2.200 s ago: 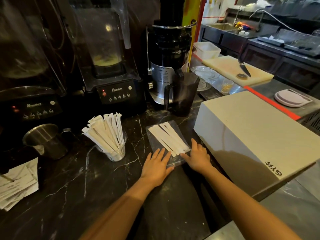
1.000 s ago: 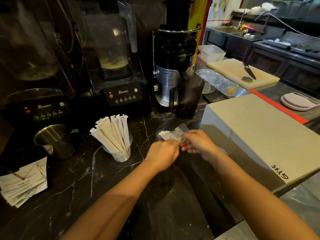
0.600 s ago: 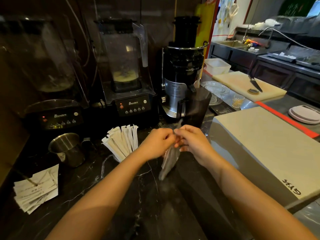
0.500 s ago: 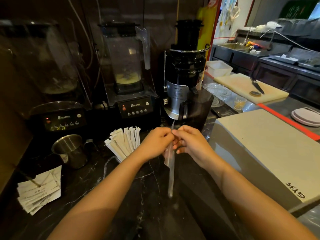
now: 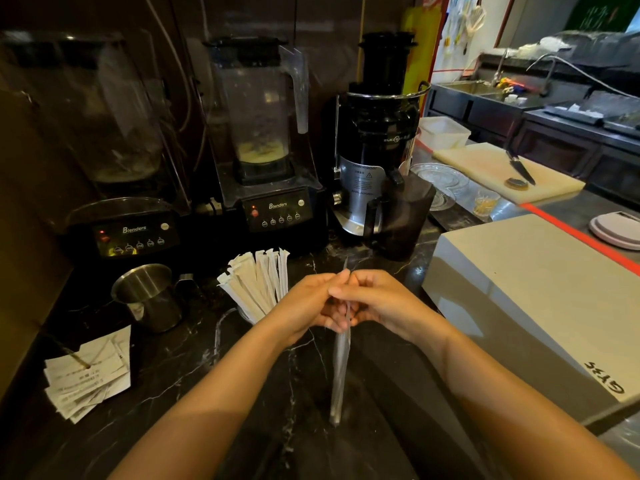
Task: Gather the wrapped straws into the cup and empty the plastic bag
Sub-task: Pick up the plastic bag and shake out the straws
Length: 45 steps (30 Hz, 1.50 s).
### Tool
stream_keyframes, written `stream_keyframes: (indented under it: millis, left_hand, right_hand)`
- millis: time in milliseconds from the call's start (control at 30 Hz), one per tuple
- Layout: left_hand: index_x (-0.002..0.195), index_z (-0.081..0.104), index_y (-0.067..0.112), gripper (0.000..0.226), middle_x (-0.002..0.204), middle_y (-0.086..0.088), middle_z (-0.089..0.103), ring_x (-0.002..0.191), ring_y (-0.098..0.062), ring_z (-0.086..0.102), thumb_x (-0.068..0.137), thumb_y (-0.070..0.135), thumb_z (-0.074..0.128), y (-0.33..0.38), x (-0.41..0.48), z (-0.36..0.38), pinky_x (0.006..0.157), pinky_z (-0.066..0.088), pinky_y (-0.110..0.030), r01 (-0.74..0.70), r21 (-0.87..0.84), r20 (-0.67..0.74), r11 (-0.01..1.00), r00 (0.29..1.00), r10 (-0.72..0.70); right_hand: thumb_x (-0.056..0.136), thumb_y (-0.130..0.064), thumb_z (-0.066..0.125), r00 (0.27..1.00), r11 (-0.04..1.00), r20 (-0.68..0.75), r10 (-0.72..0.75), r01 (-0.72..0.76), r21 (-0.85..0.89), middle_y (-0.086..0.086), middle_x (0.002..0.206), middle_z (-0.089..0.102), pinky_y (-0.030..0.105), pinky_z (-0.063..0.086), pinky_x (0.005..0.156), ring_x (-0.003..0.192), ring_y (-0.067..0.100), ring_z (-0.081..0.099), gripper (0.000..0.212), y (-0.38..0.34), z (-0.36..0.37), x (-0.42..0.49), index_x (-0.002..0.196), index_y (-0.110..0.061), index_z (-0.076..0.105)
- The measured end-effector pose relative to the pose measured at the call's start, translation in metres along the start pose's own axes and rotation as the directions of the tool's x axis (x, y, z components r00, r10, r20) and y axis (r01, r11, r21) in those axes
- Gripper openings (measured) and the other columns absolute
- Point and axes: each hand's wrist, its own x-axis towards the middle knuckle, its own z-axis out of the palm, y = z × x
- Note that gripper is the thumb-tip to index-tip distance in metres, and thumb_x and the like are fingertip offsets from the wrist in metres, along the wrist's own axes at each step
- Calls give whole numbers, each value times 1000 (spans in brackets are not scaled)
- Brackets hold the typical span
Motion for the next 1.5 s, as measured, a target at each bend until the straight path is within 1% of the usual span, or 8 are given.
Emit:
stream_keyframes:
  millis: [200,367,667,833,1033,1233,1367,1500]
  left_hand:
    - [78,65,21,35,70,-6,61,67,-19,59,91,41,38,-6,0,3,59,54,-23,-11,-35,-23,999,1000,11]
    - [73,60,16,30,64,-4,57,55,-12,58,93,29,41,-7,-1,3,51,49,-19,-14,-41,-19,999,1000,14]
    - [67,53,11,27,67,-9,64,62,-16,65,91,13,42,-4,-3,-1,62,56,-25,-16,-44,0,999,1000,16]
    - [74,56,14,23,60,1,65,60,-14,63,92,22,43,-3,-3,2,58,54,-22,-29,-9,-6,1000,1000,29]
    - [76,57,15,28,58,4,66,59,-10,63,94,22,37,1,0,1,58,54,-21,-22,14,21,1000,1000,22]
    - [78,56,10,24,62,0,70,65,-11,67,93,13,38,1,3,-1,66,57,-23,-24,-131,-14,991,1000,23]
    - [68,53,10,23,66,-7,65,63,-13,67,89,6,44,-5,5,-5,67,58,-25,-12,-83,-101,997,995,3]
    - [58,51,13,29,52,0,62,52,-10,63,84,1,51,-7,7,-14,56,55,-20,-21,-2,-213,1000,977,20]
  right_hand:
    - [78,-19,65,1000,1000,4,-7,7,-9,7,62,57,30,47,65,57,15,58,21,4,-1,1,62,-11,53]
    - [82,-13,60,1000,1000,18,6,-6,12,9,65,59,32,49,67,58,16,61,15,6,-3,1,67,-10,56]
    - [86,-14,49,988,994,113,104,-99,-50,2,61,59,19,50,56,60,12,58,34,6,-12,-1,59,-23,67]
    - [85,-12,47,993,993,108,43,-31,-110,3,61,60,18,48,56,59,12,57,31,3,-12,0,60,-19,64]
    - [86,-12,47,999,992,42,-22,27,-123,1,59,57,18,46,55,55,9,55,28,5,-12,2,62,-17,60]
    - [88,-10,44,999,996,-27,-41,43,75,2,60,51,23,44,58,59,13,50,31,15,-12,8,60,-16,56]
    - [88,-11,44,997,995,-73,-8,14,94,1,59,52,21,46,57,59,12,53,33,20,-14,11,58,-16,54]
    - [86,-13,46,982,1000,-186,23,-23,2,-8,45,51,18,43,51,51,9,52,35,20,-20,12,52,-19,51]
